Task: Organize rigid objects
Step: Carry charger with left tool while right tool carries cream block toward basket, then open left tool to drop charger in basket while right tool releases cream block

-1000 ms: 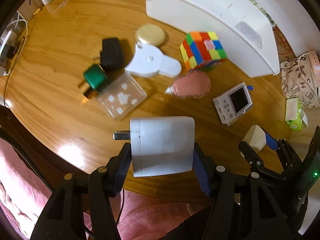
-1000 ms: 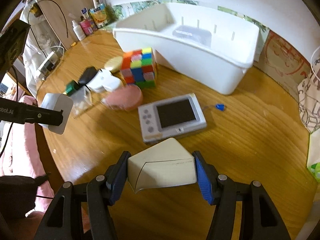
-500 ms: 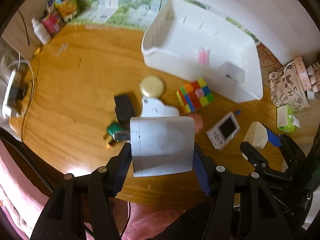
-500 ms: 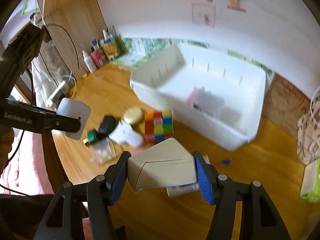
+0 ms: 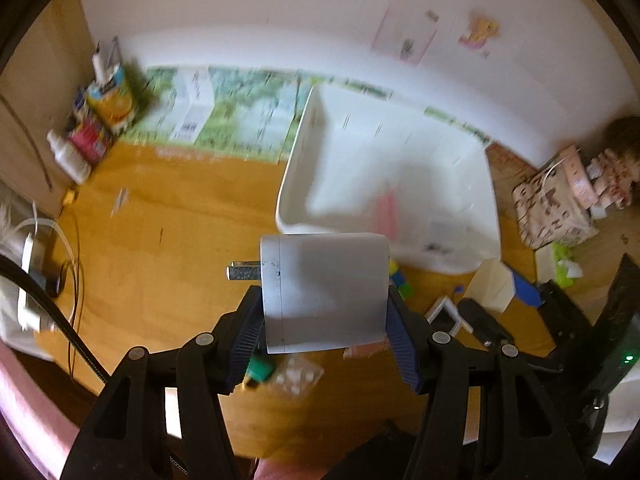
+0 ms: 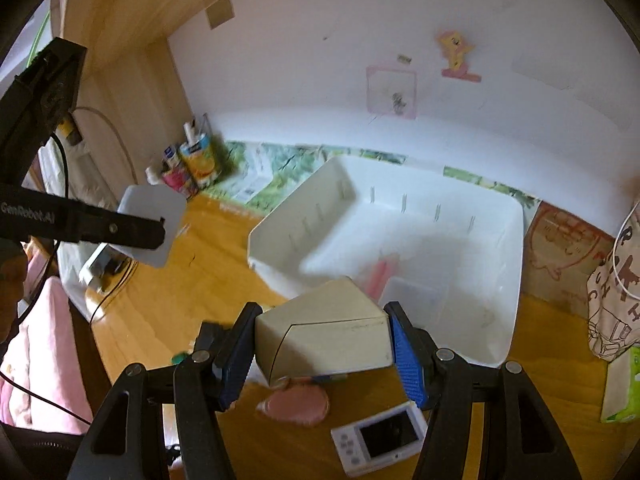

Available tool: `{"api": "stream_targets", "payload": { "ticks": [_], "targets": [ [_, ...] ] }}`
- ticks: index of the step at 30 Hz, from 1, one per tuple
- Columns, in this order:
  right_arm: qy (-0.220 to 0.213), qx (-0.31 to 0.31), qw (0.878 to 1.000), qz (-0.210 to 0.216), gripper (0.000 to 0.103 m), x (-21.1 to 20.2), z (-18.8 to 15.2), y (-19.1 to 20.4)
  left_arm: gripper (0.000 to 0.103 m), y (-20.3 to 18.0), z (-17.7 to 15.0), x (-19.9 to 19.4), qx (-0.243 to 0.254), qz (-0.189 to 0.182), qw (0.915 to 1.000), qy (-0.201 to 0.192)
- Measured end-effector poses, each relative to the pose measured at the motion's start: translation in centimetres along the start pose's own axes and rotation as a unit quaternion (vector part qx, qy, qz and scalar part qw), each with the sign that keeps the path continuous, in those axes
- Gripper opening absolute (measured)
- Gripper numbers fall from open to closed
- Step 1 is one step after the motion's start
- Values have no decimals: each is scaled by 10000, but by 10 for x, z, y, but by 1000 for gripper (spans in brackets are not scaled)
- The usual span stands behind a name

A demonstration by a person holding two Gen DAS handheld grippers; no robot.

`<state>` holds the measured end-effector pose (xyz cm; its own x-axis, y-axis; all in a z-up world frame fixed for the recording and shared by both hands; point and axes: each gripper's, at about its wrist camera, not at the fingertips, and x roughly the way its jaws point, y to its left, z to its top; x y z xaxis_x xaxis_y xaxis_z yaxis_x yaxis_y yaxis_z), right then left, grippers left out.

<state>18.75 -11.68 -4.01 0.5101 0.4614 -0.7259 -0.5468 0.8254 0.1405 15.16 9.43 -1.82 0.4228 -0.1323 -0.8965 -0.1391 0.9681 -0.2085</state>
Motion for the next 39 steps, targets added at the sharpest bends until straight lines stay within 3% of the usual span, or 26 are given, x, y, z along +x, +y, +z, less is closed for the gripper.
{"api": "stream_targets", "payload": {
  "ticks": [13, 26, 33, 39],
  "targets": [
    [-927, 360, 9939, -468, 63, 10, 6, -9, 63, 5, 33, 10, 571, -652, 9932, -774],
    [-1448, 800, 9793, -1165, 63, 40, 1, -28, 63, 2, 55, 37, 1139, -1026, 9732, -1713],
    [-1244, 1163, 9740, -1492, 63, 67, -6, -48, 63, -6, 63, 69, 1480, -928, 9699, -1696],
    [-994, 1324, 9720, -1670, 64, 81, -11, -58, 63, -15, 69, 97, 1681, -942, 9720, -1345]
  ]
}}
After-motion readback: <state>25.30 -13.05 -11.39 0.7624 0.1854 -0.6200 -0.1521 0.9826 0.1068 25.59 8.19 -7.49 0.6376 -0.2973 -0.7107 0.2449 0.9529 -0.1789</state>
